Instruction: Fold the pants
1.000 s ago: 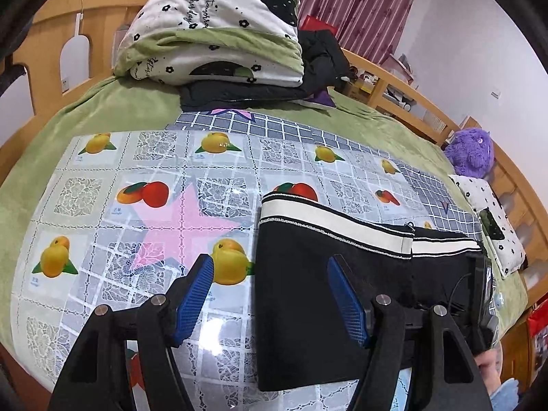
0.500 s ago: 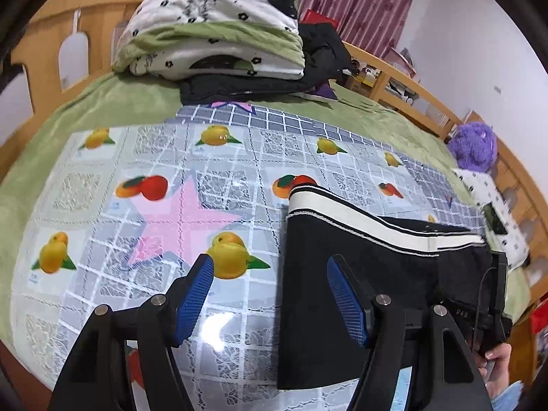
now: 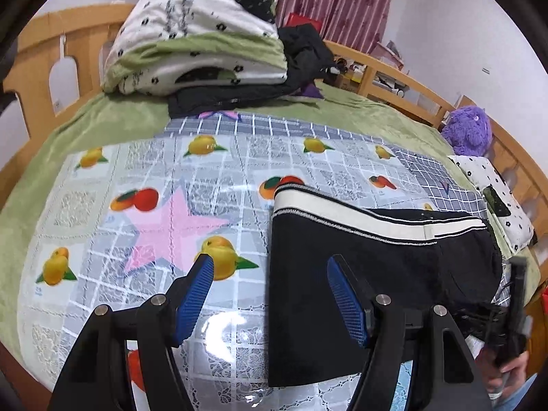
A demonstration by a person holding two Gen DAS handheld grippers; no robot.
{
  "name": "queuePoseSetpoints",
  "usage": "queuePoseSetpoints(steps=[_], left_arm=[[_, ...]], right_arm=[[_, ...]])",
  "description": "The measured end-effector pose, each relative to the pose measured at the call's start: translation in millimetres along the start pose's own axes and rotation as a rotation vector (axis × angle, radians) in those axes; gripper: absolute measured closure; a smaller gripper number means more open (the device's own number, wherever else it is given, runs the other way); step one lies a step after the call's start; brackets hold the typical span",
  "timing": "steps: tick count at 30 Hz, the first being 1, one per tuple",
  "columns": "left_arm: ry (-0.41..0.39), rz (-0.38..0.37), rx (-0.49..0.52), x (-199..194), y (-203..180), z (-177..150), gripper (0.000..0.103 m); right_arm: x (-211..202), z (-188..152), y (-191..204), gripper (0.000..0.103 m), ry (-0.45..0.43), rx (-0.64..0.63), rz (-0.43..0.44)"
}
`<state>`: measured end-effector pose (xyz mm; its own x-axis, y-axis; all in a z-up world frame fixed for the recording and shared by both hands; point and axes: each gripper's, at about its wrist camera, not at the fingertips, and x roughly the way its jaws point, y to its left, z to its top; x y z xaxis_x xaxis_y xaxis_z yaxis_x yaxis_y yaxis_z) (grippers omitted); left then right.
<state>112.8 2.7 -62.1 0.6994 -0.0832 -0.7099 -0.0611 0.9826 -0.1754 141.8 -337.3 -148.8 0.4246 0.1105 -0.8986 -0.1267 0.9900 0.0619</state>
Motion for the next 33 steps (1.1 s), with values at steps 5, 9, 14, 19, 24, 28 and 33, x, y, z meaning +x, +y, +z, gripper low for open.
queuePoseSetpoints(steps=[5,9,14,19,24,28,33], left_arm=[[-0.044,-0.031,0.005,-26.3,-5.2,12.0,0.036],[-0.079,-0.090,0.008,-58.8,-3.8,33.4,0.036],[-0.071,-0.079,0.067,-76.4,-6.8,50.5,0.036],[-0.062,-0.084,0.058,-68.0,-0.8,43.7,0.036],[0.019,-0.092,0.001,-20.7,8.5,24.7,0.036],[0.117,-0.113,-0.005,25.3,10.0,9.5,0.036],[0.179,-0.181,-0.026,77.5,10.9,-0.7,0.036]], right_arm=[[-70.8,1.5,-9.8,0.071,-0.163,0.055,0.030],[-133.1,16.7,-33.3,0.064,-0.290,0.094,0.025],[-195.8,41.4,-83.7,0.043,-0.367,0.137,-0.092],[-206.6,22.7,-144.5,0.040,-0.320,0.263,-0.064],[-161.5,-15.1,-188.6,0.040,-0.254,0.375,-0.026],[-105.8,-36.9,-210.2,0.040,-0.190,0.437,0.010],[-48.4,-50.2,-227.4,0.043,-0.138,0.504,0.079]])
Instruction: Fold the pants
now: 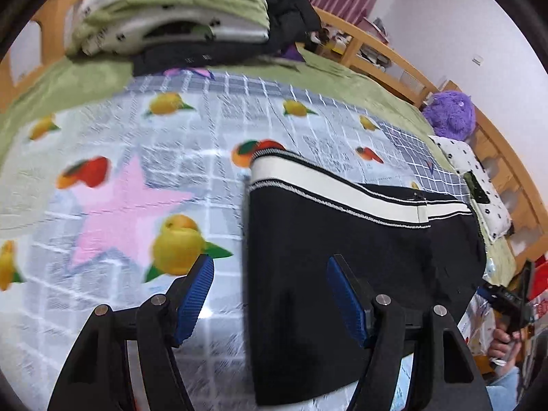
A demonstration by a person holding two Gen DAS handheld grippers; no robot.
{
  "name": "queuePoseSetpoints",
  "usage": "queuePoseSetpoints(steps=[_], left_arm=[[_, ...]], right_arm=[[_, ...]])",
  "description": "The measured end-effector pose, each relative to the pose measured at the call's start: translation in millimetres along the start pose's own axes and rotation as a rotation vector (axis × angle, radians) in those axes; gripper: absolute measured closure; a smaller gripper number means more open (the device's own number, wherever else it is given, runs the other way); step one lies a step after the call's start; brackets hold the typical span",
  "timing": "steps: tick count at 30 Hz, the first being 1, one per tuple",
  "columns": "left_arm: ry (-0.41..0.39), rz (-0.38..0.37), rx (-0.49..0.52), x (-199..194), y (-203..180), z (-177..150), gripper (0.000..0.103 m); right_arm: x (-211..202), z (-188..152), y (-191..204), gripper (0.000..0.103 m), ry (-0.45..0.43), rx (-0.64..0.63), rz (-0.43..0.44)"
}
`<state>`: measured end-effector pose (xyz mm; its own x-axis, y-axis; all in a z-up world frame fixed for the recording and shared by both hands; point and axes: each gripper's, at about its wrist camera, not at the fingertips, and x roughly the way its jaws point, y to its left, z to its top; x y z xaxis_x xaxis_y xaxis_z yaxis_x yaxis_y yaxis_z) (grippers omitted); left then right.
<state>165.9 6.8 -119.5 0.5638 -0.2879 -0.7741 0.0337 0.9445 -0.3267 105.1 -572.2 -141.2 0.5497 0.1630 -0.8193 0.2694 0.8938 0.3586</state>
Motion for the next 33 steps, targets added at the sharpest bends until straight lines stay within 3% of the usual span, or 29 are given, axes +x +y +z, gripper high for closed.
queuePoseSetpoints(steps=[5,9,11,12,13,15,18,23,25,28,30,33], left_arm=[[0.053,0.011,-0.009,49.0,8.7,8.0,0.037],[0.070,-0.054,-0.013,79.3,11.7,16.4,0.038],[0.064,-0.076,0.007,87.0,6.8,21.6,0.049],[0.075,-0.096,0.005,90.8,4.9,24.2,0.070],[0.085,-0.093,-0.021,93.4,4.2,27.0,0.078],[0.083,-0.109,-0.042,89.4,1.0,30.0,0.091],[0.041,-0.104,0.012,67.9,-8.7,35.3,0.092],[-0.023,-0.133,-0.006,19.0,6.9,62.0,0.092],[-0.060,-0.099,-0.008,-4.9,17.6,74.0,0.092],[-0.113,0.014,-0.006,-38.2,41.7,84.5,0.092],[-0.115,0.087,-0.020,-47.9,60.1,84.0,0.092],[-0.086,0.182,-0.039,-45.0,88.9,73.2,0.090]], right_arm=[[25.9,-0.5,-5.4,0.044,-0.040,0.036,0.079],[41.7,15.5,-3.1,0.049,-0.064,0.067,0.093],[50.0,25.1,0.2,0.064,-0.065,0.084,0.084],[53.4,28.1,2.6,0.081,-0.063,0.081,0.066],[57.7,31.6,7.2,0.085,-0.061,0.063,0.035],[59.3,33.9,15.3,0.089,-0.068,0.040,0.003],[52.0,33.7,29.5,0.092,-0.088,0.025,-0.043],[24.1,47.2,61.1,0.093,-0.135,0.028,0.062],[20.4,50.7,87.5,0.093,-0.127,-0.023,0.090],[29.6,45.3,136.3,0.093,-0.065,-0.104,0.178],[47.7,30.6,165.8,0.092,0.006,-0.168,0.232],[77.8,11.8,183.3,0.089,0.103,-0.213,0.247]])
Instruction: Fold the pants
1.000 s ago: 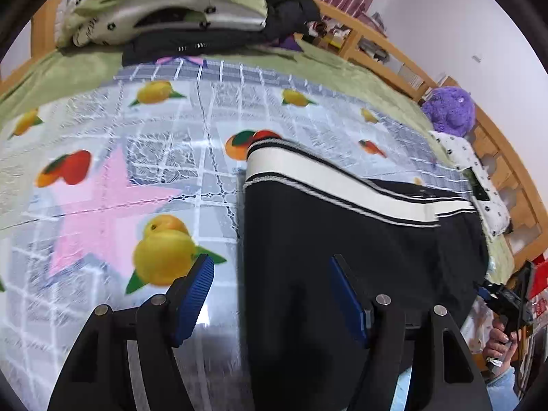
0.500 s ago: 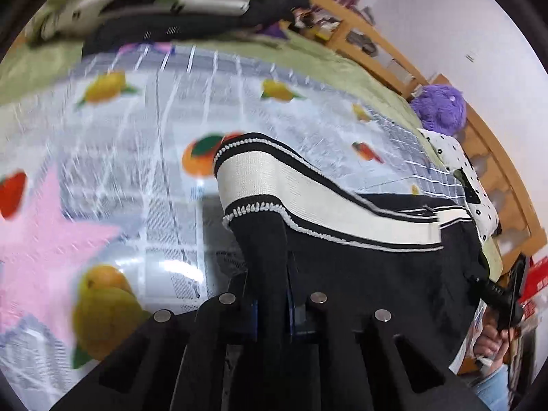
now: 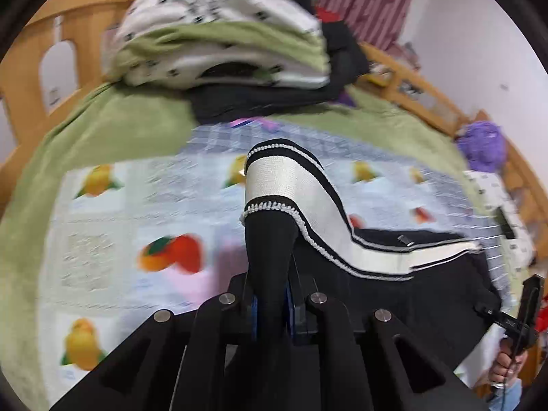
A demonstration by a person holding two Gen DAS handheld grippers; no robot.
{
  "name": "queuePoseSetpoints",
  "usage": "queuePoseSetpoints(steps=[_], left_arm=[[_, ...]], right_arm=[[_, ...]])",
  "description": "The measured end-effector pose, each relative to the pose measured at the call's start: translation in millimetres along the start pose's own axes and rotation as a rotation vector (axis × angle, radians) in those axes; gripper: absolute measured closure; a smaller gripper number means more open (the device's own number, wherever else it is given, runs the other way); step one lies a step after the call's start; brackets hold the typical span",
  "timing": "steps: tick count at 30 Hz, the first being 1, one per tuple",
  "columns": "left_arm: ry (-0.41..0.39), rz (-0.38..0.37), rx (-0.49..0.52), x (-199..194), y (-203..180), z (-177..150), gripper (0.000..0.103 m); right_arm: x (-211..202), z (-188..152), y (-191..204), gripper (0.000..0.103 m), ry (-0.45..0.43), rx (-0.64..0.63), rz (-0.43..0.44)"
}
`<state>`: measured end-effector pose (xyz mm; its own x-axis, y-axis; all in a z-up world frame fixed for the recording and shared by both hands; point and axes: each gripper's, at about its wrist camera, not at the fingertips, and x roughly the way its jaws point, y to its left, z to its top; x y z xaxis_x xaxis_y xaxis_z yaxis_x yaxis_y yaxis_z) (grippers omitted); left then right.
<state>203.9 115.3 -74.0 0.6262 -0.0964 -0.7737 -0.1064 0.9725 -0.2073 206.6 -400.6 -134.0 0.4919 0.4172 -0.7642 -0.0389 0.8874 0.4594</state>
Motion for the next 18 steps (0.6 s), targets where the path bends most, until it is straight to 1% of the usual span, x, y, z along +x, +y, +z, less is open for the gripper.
queuePoseSetpoints(steps=[2,3,4,5,6,7,9,10,12,14,16,18], left_arm=[[0.018,0.063,-0.020,12.5,13.5,-12.2,0.083],[0.021,0.093,-0.034,17.5,19.1,-17.0,0.080],[0.021,0.134,-0.046,21.7,23.2,-22.0,0.076],[0.026,0.162,-0.053,23.6,27.1,-26.6,0.073],[0.036,0.171,-0.063,25.3,32.6,-31.0,0.064],[0.048,0.159,-0.081,26.1,38.2,-35.2,0.059],[0.068,0.115,-0.117,25.2,47.6,-42.9,0.056],[0.072,0.111,-0.123,23.4,50.2,-47.5,0.051],[0.081,0.120,-0.125,17.3,52.8,-60.0,0.044],[0.093,0.123,-0.137,11.6,57.5,-74.5,0.043],[0.117,0.092,-0.159,6.7,66.4,-92.2,0.043],[0.145,0.059,-0.181,6.4,73.6,-106.7,0.042]], right_arm=[[23.9,-11.0,-6.8,0.084,0.072,0.019,-0.014],[28.7,-14.9,-11.9,0.077,0.087,0.031,-0.024],[30.7,-19.7,-21.2,0.076,0.097,0.055,-0.024],[26.9,-23.1,-29.2,0.073,0.085,0.075,0.006],[21.7,-24.4,-35.0,0.063,0.074,0.091,0.021],[15.4,-24.7,-39.2,0.054,0.062,0.100,0.013],[-1.8,-23.4,-44.6,0.047,-0.005,0.098,-0.032],[-10.1,-20.7,-48.3,0.044,-0.050,0.103,-0.056],[-12.7,-13.3,-55.4,0.043,-0.086,0.132,-0.083],[-4.6,-5.4,-66.2,0.043,-0.096,0.193,-0.087],[6.4,3.3,-75.8,0.042,-0.092,0.245,-0.052],[12.5,10.6,-79.3,0.041,-0.106,0.261,-0.036]])
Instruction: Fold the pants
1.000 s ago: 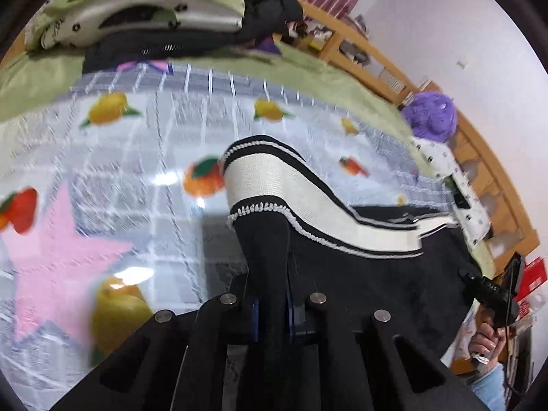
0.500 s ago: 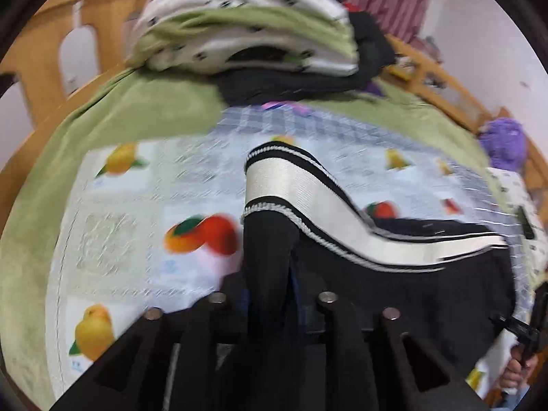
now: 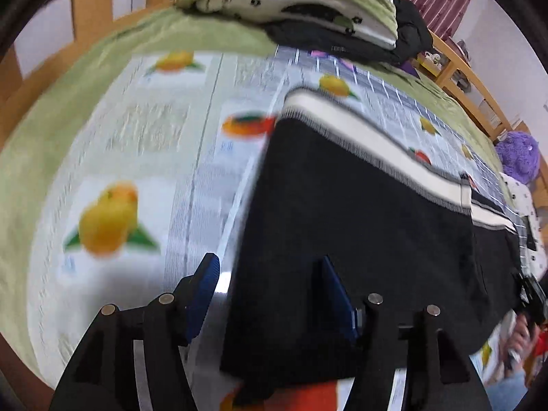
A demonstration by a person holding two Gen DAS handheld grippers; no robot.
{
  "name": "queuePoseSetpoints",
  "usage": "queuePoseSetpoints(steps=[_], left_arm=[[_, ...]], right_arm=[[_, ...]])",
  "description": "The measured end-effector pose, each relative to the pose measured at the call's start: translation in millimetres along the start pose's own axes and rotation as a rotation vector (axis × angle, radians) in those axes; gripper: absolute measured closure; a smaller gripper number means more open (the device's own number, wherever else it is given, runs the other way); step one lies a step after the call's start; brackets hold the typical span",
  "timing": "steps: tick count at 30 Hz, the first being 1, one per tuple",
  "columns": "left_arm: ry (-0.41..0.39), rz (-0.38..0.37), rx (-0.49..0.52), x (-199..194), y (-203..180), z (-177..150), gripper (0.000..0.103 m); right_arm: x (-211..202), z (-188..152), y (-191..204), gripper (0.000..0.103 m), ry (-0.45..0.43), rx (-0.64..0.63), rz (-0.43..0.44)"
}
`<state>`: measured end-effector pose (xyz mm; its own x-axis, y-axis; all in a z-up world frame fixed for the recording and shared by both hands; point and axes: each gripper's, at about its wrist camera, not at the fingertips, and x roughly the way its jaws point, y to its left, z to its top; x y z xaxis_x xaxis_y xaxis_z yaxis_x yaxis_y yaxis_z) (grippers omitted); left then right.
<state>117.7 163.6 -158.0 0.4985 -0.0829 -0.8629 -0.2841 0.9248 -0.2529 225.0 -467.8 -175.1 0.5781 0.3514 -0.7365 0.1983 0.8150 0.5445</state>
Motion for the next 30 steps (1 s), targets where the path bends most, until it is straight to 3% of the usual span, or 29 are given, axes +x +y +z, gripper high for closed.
queuePoseSetpoints(steps=[2,3,4,6,7,11,14,15,17,18,19,22,26,30], left_arm=[[-0.015,-0.032,-0.015,1.7,4.4,-10.5,0.040],[-0.039,-0.026,-0.013,2.1,3.2,-13.3,0.040],[-0.048,-0.018,-0.001,3.7,-0.9,-13.6,0.043],[-0.067,-0.013,0.009,5.8,-10.1,-8.8,0.071],[-0.089,0.002,0.003,5.0,-14.6,-2.3,0.081],[-0.123,-0.105,-0.058,1.9,-21.2,27.2,0.086],[-0.106,-0.095,-0.053,7.2,-31.9,34.8,0.086],[-0.099,-0.071,-0.039,8.5,-34.5,32.8,0.085],[-0.056,-0.036,-0.024,11.7,-33.1,23.5,0.069],[-0.033,-0.037,-0.027,11.7,-30.2,17.1,0.060],[-0.015,-0.050,-0.031,9.7,-25.9,7.6,0.055],[-0.013,-0.076,-0.060,0.1,-12.3,-14.1,0.040],[-0.039,-0.151,-0.149,-6.3,0.5,-31.3,0.037],[-0.070,-0.169,-0.206,0.8,-3.3,-30.1,0.036]], right_arm=[[10.5,8.0,8.9,0.041,-0.015,0.002,-0.030],[9.7,7.5,4.4,0.049,-0.023,0.001,-0.046],[13.0,11.4,8.0,0.070,-0.032,-0.005,-0.068],[16.3,18.7,14.4,0.085,-0.015,-0.056,-0.056],[14.3,23.6,21.4,0.087,-0.023,-0.081,-0.052],[-17.2,47.8,42.0,0.087,-0.145,-0.138,0.015],[-6.7,57.6,32.5,0.081,-0.090,-0.131,-0.068],[2.6,57.0,26.5,0.077,-0.042,-0.135,-0.103],[16.8,46.9,5.9,0.071,0.075,-0.136,-0.167],[15.3,40.1,-1.0,0.068,0.089,-0.144,-0.174],[5.7,31.1,-5.9,0.062,0.073,-0.168,-0.174],[-22.5,13.6,-8.7,0.061,0.021,-0.208,-0.220],[-52.8,-1.7,-1.9,0.061,-0.004,-0.217,-0.221],[-75.8,-7.1,23.1,0.061,-0.038,-0.216,-0.210]])
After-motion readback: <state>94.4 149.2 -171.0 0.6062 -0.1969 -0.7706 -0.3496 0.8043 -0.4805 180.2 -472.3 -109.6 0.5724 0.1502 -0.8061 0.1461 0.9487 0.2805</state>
